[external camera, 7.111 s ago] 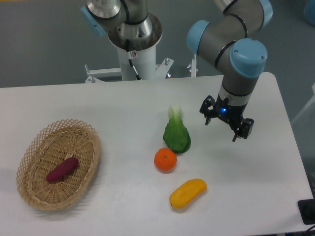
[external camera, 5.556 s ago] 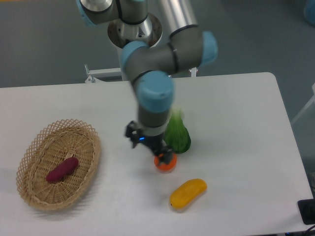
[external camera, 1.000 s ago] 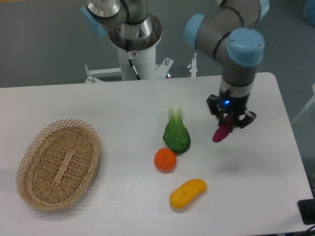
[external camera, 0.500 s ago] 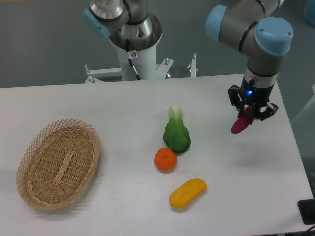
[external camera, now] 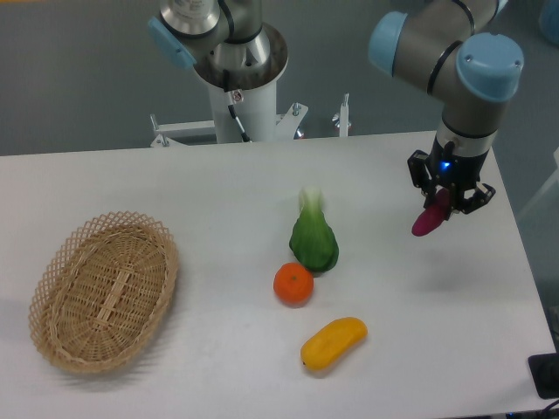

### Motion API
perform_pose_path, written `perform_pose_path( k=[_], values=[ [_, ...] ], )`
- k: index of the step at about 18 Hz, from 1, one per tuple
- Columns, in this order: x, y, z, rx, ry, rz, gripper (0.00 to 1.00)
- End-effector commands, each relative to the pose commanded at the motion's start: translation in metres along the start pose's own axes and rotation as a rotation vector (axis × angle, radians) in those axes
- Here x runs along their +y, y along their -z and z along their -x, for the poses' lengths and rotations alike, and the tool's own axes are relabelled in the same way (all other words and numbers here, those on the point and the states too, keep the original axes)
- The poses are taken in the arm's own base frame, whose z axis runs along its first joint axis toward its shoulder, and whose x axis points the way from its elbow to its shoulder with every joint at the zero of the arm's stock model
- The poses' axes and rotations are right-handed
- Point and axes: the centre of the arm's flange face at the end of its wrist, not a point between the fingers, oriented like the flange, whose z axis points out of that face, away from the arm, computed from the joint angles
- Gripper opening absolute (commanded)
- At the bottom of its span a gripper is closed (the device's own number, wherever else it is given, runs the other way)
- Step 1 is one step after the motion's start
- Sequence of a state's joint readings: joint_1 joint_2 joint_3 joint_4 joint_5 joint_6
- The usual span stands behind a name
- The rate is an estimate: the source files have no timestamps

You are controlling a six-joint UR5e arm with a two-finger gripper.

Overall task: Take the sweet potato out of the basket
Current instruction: 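Raise the held sweet potato and hold it above the table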

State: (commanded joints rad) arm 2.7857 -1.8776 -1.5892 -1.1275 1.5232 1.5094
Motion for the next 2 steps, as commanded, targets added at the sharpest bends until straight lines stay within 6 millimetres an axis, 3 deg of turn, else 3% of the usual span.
perform_pose_path(
  k=[2],
  values=[
    [-0.0009,0.0000,-0.0003,0.000,0.000,0.000,0.27]
  ],
)
